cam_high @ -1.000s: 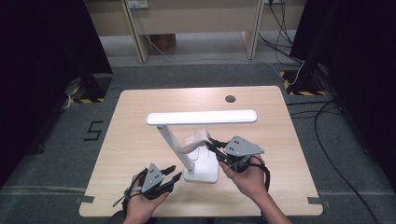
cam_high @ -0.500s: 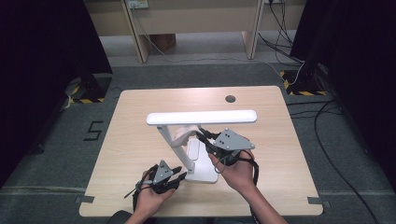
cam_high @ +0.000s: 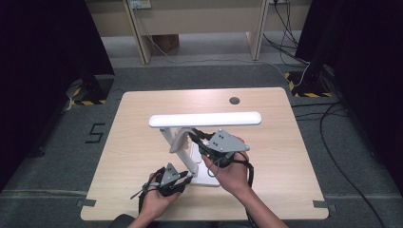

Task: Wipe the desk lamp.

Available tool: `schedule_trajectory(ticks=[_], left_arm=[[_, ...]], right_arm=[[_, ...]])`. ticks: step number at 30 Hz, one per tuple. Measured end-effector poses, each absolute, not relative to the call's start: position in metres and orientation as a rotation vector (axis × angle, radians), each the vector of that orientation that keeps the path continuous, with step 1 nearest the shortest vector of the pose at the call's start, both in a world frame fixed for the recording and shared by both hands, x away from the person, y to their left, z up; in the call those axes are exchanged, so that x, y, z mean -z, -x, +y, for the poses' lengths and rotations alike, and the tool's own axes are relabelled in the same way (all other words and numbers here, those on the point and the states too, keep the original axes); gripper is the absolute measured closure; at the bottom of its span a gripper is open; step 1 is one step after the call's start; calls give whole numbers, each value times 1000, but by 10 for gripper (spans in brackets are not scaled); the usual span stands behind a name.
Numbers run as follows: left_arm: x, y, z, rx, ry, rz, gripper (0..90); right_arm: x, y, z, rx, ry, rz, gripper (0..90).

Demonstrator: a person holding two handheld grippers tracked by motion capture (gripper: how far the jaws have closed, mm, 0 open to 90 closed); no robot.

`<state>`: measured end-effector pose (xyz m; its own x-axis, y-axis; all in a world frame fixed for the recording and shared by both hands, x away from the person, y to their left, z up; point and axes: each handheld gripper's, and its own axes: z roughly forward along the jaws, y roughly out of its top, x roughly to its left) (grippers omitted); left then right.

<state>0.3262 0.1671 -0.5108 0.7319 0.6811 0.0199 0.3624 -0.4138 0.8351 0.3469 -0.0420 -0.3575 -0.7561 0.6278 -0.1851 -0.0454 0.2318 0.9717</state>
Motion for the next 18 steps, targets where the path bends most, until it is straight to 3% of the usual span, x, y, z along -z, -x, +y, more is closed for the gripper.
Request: schedule_trajectory(ticks=[18], left_arm=[[512,-327,166,-446,-2033,783,738]], right_arm=[[349,-347,-24,-1592,-479,1957,823]])
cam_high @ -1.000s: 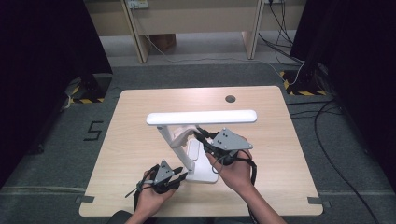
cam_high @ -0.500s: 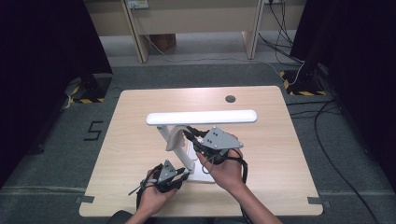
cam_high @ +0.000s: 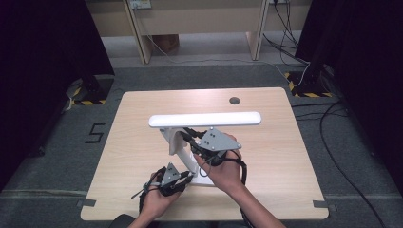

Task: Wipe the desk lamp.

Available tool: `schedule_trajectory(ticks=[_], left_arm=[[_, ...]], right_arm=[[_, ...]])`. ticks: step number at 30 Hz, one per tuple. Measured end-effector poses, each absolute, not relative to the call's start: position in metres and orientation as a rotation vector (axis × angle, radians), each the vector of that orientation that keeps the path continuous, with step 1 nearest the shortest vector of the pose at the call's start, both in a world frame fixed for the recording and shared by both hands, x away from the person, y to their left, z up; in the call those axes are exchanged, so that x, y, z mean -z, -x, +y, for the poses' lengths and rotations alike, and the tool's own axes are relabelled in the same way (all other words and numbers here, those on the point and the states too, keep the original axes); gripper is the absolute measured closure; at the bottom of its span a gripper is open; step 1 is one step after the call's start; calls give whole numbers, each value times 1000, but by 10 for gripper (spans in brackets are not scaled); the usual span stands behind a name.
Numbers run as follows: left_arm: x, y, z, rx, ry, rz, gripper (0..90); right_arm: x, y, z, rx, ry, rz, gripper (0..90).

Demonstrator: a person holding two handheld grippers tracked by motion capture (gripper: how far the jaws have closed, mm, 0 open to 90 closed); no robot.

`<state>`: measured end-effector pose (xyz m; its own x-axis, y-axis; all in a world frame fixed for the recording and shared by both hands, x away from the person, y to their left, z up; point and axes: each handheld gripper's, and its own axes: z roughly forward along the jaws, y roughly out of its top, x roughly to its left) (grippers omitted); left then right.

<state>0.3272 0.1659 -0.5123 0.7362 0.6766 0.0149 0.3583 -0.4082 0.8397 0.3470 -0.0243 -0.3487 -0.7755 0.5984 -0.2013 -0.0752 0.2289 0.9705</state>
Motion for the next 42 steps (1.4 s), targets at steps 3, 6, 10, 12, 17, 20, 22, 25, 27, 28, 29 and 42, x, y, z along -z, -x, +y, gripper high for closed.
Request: schedule_trajectory(ticks=[3,6,10,12,17,20,22,25,27,28,29,42], left_arm=[[512,-327,166,-447,-2034,783,741],[512,-327,166,-449,-2033,783,741],[513,-327,166,-449,-2030,782,742],[513,-327,166,-450,-2031,780,743],[513,-327,165,-452,-2030,777,752],[513,-327,165,-450,-2030,777,753],[513,-327,165,-452,-2030,777,753],[513,-327,165,-454,-2028,777,753],[513,-327,165,-456,-2031,774,755],[513,-327,165,-457,-2032,773,756],[513,-327,165,-458,-2031,773,756],[514,-327,164,-461,-2026,772,762]], right_arm=[[348,-346,-24,-1593,-467,1954,823],[346,-346,-23,-1598,-464,1953,823],[344,-345,-22,-1605,-467,1948,823],[344,-345,-22,-1606,-458,1942,823],[342,-344,-22,-1620,-476,1936,823],[341,-344,-22,-1623,-473,1933,823],[340,-344,-22,-1621,-467,1929,823],[341,-344,-22,-1638,-484,1923,823],[339,-343,-22,-1656,-497,1913,824],[339,-343,-23,-1659,-496,1912,824],[338,-340,-22,-1673,-531,1913,823],[337,-343,-20,-1669,-498,1901,824]])
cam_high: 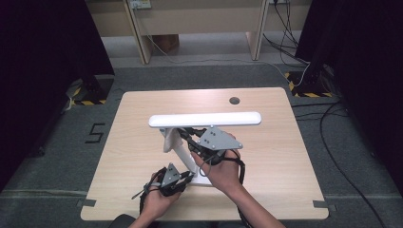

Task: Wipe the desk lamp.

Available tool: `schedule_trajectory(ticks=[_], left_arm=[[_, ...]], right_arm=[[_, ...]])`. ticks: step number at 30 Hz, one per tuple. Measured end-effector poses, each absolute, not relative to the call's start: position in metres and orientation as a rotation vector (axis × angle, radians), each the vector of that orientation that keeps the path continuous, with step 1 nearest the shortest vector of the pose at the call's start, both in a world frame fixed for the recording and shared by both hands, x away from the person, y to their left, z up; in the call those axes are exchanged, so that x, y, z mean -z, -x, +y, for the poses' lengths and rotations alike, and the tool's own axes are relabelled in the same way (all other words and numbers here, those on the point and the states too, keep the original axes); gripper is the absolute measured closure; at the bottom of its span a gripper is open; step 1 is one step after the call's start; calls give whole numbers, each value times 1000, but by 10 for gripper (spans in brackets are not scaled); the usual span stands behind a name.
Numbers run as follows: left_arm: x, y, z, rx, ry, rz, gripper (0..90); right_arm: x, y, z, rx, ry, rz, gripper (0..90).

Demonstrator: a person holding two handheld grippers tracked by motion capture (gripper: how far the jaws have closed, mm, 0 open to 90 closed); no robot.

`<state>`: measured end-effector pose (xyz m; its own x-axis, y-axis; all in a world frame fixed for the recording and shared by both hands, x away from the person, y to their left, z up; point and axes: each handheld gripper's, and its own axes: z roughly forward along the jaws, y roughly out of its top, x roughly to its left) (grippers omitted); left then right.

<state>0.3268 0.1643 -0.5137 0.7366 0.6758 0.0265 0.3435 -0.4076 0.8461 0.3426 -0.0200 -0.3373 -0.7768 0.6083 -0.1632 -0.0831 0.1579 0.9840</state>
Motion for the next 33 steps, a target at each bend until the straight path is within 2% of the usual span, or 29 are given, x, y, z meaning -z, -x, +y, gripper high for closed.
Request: schedule_trajectory(ticks=[33], left_arm=[[514,-326,163,-472,-2029,764,772]], right_arm=[[355,-351,-17,-1597,-508,1968,826]])
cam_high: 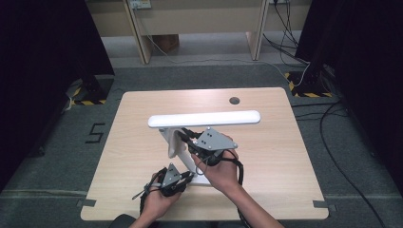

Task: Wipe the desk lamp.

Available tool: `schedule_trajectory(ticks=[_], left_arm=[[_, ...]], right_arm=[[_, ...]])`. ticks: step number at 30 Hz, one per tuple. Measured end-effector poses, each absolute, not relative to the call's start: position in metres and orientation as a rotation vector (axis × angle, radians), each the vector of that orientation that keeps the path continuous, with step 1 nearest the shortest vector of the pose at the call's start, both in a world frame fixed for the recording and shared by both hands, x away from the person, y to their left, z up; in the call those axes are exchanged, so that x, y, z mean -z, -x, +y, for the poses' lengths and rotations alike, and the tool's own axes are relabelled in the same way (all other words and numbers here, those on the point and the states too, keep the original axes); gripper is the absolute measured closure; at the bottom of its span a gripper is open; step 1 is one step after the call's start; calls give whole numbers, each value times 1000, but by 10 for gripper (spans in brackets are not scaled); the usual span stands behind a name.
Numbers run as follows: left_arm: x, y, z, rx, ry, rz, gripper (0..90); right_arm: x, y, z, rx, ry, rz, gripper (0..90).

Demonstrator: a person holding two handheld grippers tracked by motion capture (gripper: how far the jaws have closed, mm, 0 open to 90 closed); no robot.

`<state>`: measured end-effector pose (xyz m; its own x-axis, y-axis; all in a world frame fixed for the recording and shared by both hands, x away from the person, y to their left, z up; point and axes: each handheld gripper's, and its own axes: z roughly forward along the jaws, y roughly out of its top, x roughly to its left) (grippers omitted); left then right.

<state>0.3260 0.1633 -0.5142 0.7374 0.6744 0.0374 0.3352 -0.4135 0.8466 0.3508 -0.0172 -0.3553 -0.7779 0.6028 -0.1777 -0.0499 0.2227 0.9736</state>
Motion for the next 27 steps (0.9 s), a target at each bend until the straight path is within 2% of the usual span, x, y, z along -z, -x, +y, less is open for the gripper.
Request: schedule_trajectory(ticks=[27], left_arm=[[515,-326,162,-472,-2025,761,775]], right_arm=[[365,-354,-20,-1608,-548,1986,827]])
